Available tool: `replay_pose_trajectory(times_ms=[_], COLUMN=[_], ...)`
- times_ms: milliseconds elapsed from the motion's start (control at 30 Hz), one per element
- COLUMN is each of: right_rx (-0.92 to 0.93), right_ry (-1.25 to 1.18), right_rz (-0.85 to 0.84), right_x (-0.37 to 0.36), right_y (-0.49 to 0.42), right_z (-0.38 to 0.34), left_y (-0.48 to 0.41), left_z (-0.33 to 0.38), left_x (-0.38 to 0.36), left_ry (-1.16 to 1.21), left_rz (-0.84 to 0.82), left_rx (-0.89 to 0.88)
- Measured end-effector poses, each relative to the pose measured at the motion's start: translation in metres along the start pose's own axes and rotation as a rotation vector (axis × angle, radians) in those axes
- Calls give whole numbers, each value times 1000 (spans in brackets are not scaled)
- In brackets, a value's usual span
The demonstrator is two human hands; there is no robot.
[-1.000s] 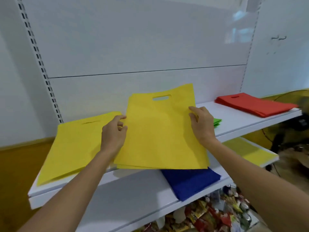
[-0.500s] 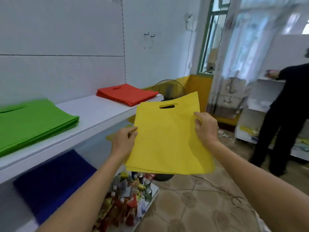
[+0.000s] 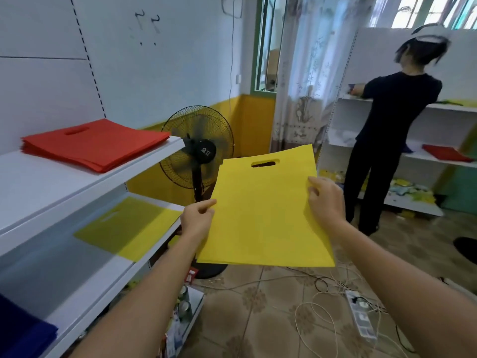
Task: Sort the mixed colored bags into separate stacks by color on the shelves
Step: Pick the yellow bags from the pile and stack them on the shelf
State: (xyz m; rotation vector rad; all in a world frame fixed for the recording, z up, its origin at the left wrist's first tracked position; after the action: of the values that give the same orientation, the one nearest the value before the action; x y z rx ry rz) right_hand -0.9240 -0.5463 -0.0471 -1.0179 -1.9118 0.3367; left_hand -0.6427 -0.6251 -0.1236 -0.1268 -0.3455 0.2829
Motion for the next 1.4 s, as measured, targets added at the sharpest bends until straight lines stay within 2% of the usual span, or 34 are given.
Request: replay_pose_trajectory(times_ms=[200, 367, 600, 800, 933, 1133, 1400], right_rx=[-74, -95, -24, 157, 252, 442, 536], right_ry=[50, 87, 79, 52, 16, -94, -249], right_rz=[35, -14, -140, -342, -522, -780, -973], right_x=[-21, -52, -143, -250, -324, -418, -505], right_y=[-55, -92, -162, -218, -207, -126, -12], right_z=[21, 44, 67, 53, 26, -48, -142], left_y=[-57, -91, -144, -184, -181, -156, -120], left_z=[24, 27, 4, -38, -89, -164, -233], left_x=[-56, -106, -155, -171, -153, -67, 42], left_ry=[-42, -134, -169, -158, -184, -248, -370], left_rz=[-94, -166, -117, 34, 127, 345, 560], left_rx=[-117, -178, -107, 89, 261, 489, 600])
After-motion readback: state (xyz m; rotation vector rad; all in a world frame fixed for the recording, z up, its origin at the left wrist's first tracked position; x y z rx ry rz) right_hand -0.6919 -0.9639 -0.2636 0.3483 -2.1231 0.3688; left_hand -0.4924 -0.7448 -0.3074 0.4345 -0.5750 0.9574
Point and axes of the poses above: each hand's wrist, its own y-axis away from the middle knuckle, its own x-axis out of the back of the hand, z = x × y, the point moved 8 cm from there along -y, towards the middle knuckle, and after that the axes turned 14 degrees about z, right-handed, at the moved point
